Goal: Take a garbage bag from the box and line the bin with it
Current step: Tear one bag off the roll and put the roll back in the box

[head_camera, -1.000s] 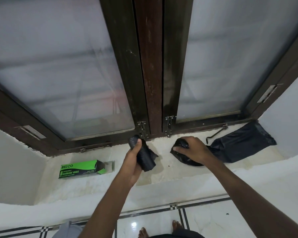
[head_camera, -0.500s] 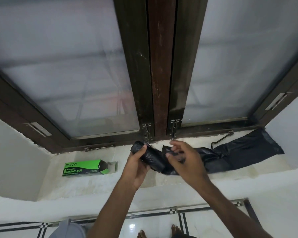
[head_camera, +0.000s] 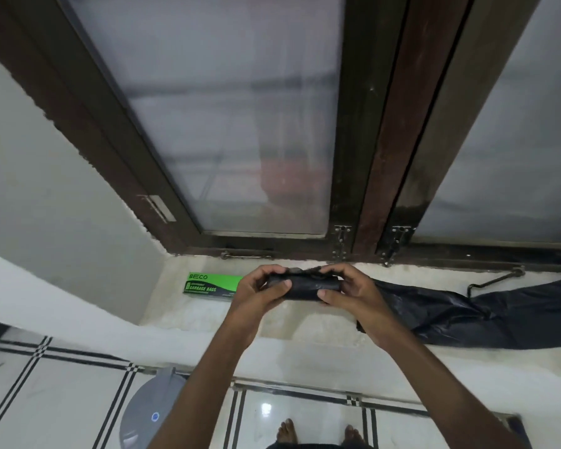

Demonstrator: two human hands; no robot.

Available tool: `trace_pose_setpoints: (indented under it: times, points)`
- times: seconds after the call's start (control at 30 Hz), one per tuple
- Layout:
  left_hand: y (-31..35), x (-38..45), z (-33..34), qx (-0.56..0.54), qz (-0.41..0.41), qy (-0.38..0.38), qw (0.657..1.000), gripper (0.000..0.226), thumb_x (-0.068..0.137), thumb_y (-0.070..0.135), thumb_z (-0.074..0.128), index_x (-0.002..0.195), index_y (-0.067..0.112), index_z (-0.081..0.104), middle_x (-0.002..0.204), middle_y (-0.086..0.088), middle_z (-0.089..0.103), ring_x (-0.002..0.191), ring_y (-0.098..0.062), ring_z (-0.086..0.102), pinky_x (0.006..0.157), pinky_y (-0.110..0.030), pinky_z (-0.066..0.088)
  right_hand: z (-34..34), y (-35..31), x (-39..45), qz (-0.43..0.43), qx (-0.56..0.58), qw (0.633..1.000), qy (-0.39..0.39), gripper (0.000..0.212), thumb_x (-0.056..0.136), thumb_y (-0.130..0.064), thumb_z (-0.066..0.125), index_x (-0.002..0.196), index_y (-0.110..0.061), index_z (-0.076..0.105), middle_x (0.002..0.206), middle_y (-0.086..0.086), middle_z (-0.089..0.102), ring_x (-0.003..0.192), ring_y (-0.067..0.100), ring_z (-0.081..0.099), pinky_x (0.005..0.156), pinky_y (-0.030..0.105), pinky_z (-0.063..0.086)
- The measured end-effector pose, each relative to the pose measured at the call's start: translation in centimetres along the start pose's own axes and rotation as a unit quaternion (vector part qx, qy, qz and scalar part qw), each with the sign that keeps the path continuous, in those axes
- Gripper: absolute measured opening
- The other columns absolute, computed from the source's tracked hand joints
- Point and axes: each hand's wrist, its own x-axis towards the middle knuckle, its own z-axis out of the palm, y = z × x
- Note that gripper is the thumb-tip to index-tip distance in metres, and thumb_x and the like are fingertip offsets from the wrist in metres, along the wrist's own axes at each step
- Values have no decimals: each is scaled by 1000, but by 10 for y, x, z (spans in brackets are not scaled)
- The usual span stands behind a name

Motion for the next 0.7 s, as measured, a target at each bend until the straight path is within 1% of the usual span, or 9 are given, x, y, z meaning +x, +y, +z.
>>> trace_pose_setpoints:
  times: [0.1,0.2,0.27,0.3,0.37,0.4,0.47,0.57,0.7]
  points:
    - [2,-3,-20,137,61,15,989,13,83,-5,71,94,3,70,94,-6,72,89,-13,67,75,-24,56,12,0,8,-13,-25,999,-19,26,81,3,77,100,-16,74,111,10,70,101,23,69,76,34,60]
    - [4,-3,-41,244,138,42,959,5,89,0,67,91,1,71,89,-3,74,82,-5,68,71,-19,54,16,5,16,-23,-110,994,9,25,79,-4,81,94,-23,78,103,-2,75,100,22,71,85,43,61]
    - [4,1,-61,370,192,87,905,7,92,8,66,95,12,71,94,6,72,85,0,65,72,-18,53,17,7,20,-49,-164,985,16,27,77,-5,82,93,-26,78,100,-7,75,99,14,70,93,38,57]
    - [4,4,-71,446,220,103,861,9,92,12,66,98,16,71,97,9,71,90,-2,63,76,-21,52,17,7,21,-65,-191,979,14,28,76,-5,83,92,-27,78,99,-10,75,98,11,70,94,35,55]
    - [2,13,-85,563,259,87,780,11,87,17,70,97,21,73,101,7,70,95,-13,60,83,-31,50,18,6,24,-92,-237,967,0,30,74,-3,83,92,-26,77,98,-12,73,99,8,68,94,30,53]
    - [0,17,-88,600,267,69,751,10,84,20,72,94,23,74,100,6,70,95,-16,60,85,-34,50,18,6,25,-105,-258,961,-11,30,73,-3,82,93,-25,77,98,-11,73,100,8,67,93,29,53]
    - [-1,22,-87,647,256,52,717,9,80,25,76,88,27,77,100,4,70,94,-20,62,84,-37,51,19,4,26,-127,-287,949,-32,30,73,-1,81,95,-21,77,101,-10,72,102,10,66,93,28,52]
    - [-1,26,-83,669,235,43,704,11,80,31,73,90,31,77,103,5,70,92,-20,63,86,-41,50,20,0,29,-132,-296,945,-47,30,73,1,80,96,-19,78,105,-7,71,104,10,66,93,29,52]
    - [-2,27,-85,726,183,-14,663,44,80,45,68,120,28,69,114,4,70,106,-21,64,106,-51,41,19,-4,35,-120,-291,948,-56,30,75,-2,81,96,-24,78,108,-10,68,106,9,65,94,33,53]
